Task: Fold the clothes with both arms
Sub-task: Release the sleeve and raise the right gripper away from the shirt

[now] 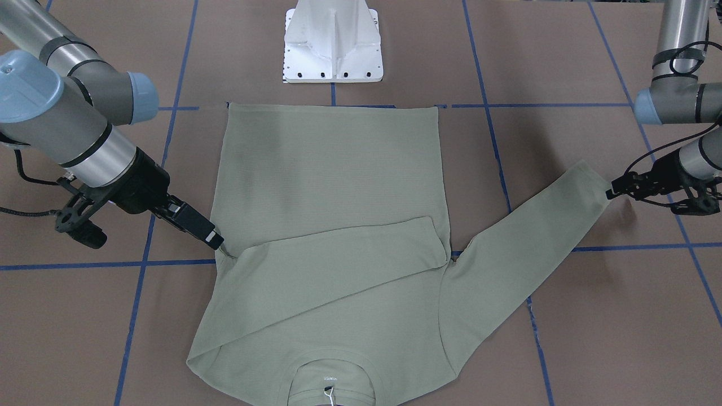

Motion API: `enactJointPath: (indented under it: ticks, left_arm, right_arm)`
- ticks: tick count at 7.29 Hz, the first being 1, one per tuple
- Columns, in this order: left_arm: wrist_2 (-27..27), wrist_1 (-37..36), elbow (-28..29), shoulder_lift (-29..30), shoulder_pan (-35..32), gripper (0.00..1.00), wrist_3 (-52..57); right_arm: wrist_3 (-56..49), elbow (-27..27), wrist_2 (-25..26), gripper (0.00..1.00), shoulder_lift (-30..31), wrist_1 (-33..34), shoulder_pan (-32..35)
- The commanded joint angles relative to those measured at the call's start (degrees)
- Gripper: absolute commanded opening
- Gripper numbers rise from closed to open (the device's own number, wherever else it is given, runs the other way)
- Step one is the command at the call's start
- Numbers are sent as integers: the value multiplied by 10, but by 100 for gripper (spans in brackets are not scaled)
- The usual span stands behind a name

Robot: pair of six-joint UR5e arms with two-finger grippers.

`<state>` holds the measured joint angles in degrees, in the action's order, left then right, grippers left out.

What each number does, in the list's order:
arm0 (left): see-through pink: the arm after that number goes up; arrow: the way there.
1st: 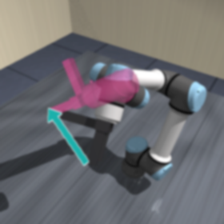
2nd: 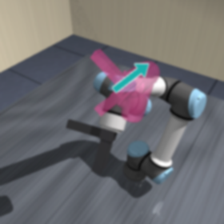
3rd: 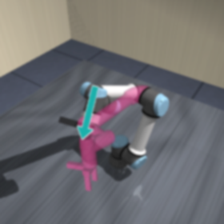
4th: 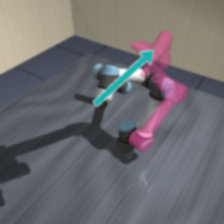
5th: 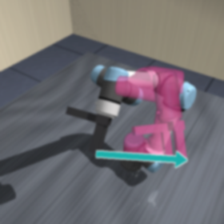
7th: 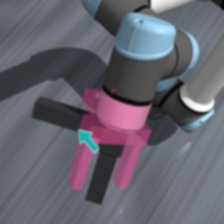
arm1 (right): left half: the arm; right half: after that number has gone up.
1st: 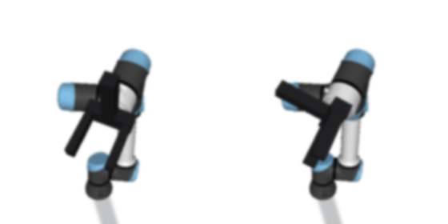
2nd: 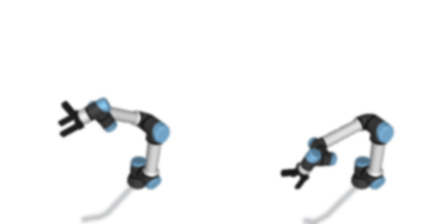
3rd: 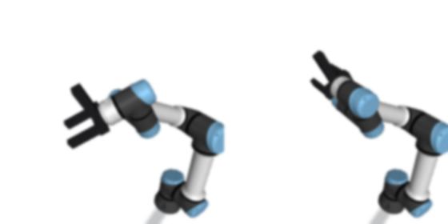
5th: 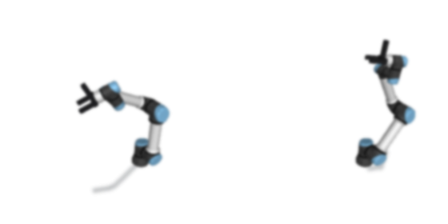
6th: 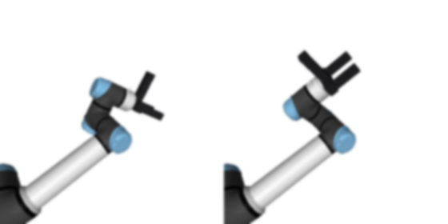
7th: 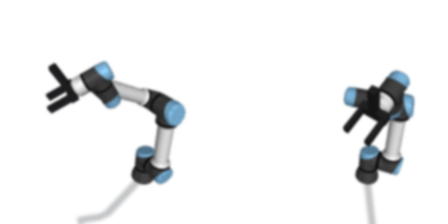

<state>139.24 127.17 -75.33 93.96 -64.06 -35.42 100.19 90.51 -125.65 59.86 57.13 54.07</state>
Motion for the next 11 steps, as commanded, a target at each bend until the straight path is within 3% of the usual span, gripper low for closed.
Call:
enactJointPath:
  ticks: [1,5,8,9,11]
  left_arm:
    - [0,14,-1,-5,5,74,-1]
    - [0,34,-3,-17,5,33,-7]
    - [0,34,-3,-17,6,22,-9]
    - [0,34,-4,-17,6,0,-9]
    - [7,33,-6,-17,6,0,-10]
  right_arm:
    - [2,5,1,100,2,0,1]
    - [5,5,1,100,1,0,0]
    - [6,4,1,100,1,1,0]
    - [6,4,1,100,1,0,0]
    - [5,4,0,100,1,0,0]
